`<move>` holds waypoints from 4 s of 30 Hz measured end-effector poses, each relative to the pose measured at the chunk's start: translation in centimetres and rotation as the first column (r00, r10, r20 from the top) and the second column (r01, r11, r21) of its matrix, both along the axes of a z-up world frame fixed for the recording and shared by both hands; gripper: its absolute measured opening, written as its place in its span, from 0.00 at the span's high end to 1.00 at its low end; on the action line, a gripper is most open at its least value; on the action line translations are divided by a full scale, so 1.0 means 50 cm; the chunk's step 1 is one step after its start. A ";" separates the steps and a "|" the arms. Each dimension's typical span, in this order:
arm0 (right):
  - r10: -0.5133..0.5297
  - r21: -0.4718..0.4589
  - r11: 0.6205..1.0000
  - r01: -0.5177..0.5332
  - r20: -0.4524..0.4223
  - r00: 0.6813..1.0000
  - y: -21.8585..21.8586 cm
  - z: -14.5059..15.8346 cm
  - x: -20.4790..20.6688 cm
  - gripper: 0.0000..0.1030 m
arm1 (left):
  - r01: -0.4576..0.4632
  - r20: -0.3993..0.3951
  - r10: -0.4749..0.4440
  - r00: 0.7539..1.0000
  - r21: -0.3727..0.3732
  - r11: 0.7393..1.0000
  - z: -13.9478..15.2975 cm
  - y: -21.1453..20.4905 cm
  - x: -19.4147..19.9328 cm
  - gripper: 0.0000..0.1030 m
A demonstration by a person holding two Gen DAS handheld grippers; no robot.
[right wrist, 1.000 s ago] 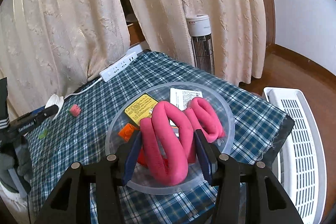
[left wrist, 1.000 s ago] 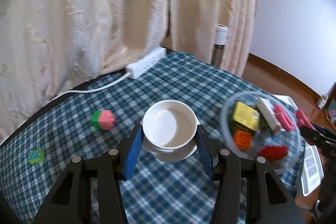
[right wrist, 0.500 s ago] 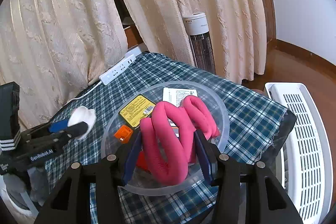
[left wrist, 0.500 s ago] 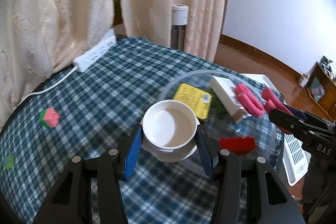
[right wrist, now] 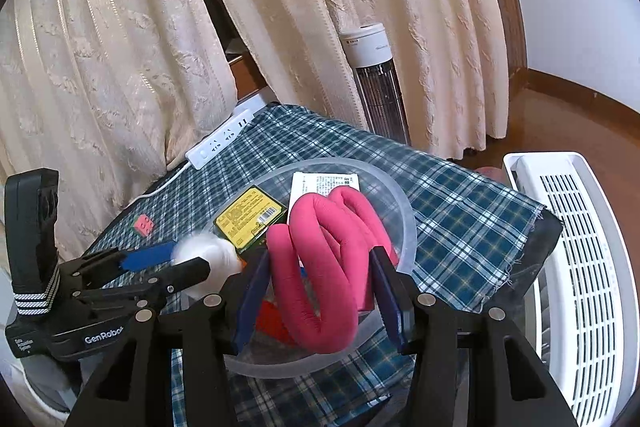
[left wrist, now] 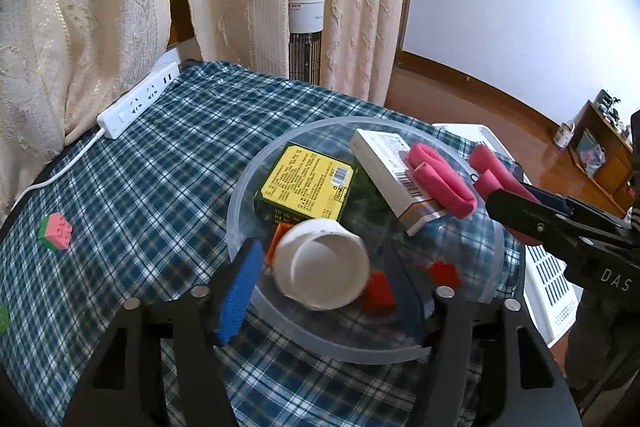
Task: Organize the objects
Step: 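Lower the white cup into the clear bowl and open the left tool, then lower the pink foam ring into the clear bowl and open the right tool, then move the left tool to the green dotted brick while the right tool approaches the green-pink brick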
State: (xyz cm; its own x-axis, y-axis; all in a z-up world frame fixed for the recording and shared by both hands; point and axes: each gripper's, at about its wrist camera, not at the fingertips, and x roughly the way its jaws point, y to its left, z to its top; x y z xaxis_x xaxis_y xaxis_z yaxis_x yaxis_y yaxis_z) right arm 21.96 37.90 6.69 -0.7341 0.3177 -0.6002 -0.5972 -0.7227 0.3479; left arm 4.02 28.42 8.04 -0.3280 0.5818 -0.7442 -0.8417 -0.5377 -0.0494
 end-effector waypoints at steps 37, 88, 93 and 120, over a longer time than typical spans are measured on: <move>0.049 0.071 0.996 -0.050 0.017 0.999 -0.036 0.038 -0.103 0.35 | -0.159 0.015 0.158 0.987 0.041 0.986 0.026 -0.115 -0.083 0.35; 0.328 0.038 0.943 -0.332 0.079 0.941 -0.231 0.016 -0.332 0.11 | -0.525 -0.034 0.525 0.850 0.009 0.851 0.015 -0.372 -0.238 0.28; 0.348 0.038 0.935 -0.352 0.086 0.933 -0.242 0.015 -0.350 0.11 | -0.569 -0.037 0.569 0.822 0.006 0.822 0.012 -0.409 -0.274 0.28; 0.406 0.041 0.910 -0.412 0.113 0.907 -0.273 0.006 -0.419 0.11 | -0.780 -0.025 0.780 0.626 -0.059 0.623 -0.052 -0.670 -0.470 0.28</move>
